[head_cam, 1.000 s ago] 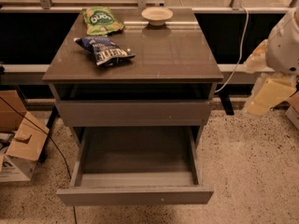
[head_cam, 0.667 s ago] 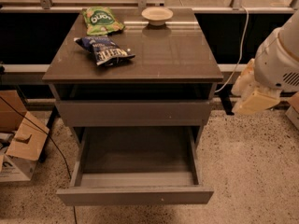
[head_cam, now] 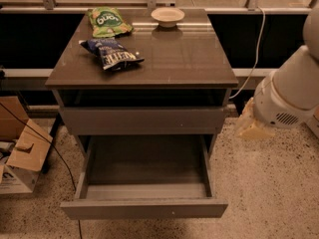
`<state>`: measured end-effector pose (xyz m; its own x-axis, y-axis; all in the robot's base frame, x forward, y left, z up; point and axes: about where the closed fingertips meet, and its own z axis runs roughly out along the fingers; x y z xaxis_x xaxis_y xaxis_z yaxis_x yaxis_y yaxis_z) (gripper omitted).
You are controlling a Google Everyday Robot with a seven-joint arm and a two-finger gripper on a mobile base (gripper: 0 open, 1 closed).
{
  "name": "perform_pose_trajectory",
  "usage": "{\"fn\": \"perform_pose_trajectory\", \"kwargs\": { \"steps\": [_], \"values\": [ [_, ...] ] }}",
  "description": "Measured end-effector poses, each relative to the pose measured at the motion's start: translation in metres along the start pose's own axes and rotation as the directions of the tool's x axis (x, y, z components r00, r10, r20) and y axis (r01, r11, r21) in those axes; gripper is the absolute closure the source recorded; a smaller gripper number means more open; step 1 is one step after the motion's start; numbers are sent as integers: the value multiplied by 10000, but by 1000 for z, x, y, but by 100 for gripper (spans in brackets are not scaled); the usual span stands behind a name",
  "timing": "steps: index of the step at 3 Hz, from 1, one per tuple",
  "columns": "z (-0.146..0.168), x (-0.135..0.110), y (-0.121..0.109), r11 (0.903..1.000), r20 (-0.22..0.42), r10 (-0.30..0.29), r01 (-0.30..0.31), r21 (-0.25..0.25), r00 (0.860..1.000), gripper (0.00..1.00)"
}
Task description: Close middle drawer
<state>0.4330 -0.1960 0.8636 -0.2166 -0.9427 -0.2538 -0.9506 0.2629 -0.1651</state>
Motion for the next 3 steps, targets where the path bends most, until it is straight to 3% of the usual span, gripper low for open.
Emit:
{"fn": "perform_pose_trajectory", "kwargs": {
  "steps": [1, 3],
  "values": [
    [35, 13, 5, 9989, 90, 421, -420, -201, 9991, 100],
    [55, 12, 9, 9984, -168, 500, -504, -259, 9986, 100]
  ]
}}
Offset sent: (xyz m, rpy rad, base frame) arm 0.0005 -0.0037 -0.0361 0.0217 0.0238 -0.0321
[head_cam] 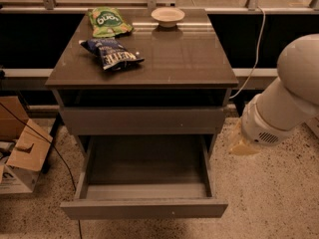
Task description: Close middle drawer
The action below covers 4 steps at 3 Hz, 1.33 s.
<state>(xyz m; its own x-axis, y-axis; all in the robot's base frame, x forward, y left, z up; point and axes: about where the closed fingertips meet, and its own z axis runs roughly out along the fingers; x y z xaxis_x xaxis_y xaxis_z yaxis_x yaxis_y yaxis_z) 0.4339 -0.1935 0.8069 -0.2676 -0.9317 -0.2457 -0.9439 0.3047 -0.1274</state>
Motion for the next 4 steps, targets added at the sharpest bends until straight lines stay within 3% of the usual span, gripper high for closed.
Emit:
{"fn": "perform_pose_trajectory", "kwargs": {
  "steps": [1, 4],
  "values": [
    [39, -5, 13, 9993, -50, -34, 33, -362, 10000, 100],
    [126, -1, 37, 9919, 741, 389, -296, -1237, 9965, 100]
  ]
}}
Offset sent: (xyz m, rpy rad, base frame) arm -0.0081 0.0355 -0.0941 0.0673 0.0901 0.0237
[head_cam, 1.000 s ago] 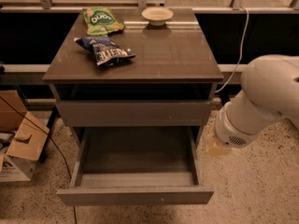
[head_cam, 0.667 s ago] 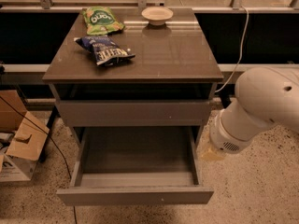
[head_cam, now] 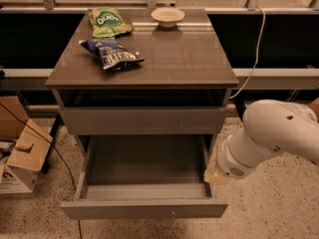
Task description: Close middle drawer
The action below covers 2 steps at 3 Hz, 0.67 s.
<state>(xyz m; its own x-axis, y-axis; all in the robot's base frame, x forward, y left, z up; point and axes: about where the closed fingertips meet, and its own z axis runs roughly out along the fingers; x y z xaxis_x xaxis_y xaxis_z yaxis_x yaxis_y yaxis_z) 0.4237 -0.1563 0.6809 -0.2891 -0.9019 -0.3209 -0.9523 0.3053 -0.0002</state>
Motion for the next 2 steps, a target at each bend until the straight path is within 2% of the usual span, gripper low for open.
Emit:
{"fn": "perform_pose_trajectory", "kwargs": {
  "steps": [1, 2],
  "values": [
    [0, 0, 0, 10000, 0, 0, 0, 0, 10000, 100],
    [29, 3, 6, 9998, -7, 150, -150, -107, 9999, 100]
  ]
}}
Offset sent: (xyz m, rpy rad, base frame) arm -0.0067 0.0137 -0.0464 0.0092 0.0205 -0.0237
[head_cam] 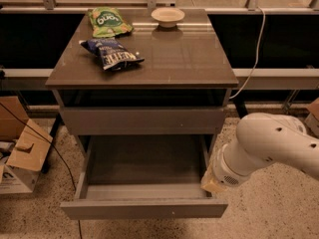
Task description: Close middle drawer
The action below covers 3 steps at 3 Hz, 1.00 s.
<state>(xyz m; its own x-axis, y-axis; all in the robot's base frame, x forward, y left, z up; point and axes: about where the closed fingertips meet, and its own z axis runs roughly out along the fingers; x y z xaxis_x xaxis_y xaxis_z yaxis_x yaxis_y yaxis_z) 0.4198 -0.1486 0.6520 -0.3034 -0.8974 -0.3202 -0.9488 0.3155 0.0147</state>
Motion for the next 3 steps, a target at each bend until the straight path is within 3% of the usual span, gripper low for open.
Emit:
{"fn": "perform_pose_trajectory", "kwargs": {
  "steps": [3],
  "values": [
    [72, 16, 2, 9980, -165, 367, -375, -513, 9992, 100]
  ]
}}
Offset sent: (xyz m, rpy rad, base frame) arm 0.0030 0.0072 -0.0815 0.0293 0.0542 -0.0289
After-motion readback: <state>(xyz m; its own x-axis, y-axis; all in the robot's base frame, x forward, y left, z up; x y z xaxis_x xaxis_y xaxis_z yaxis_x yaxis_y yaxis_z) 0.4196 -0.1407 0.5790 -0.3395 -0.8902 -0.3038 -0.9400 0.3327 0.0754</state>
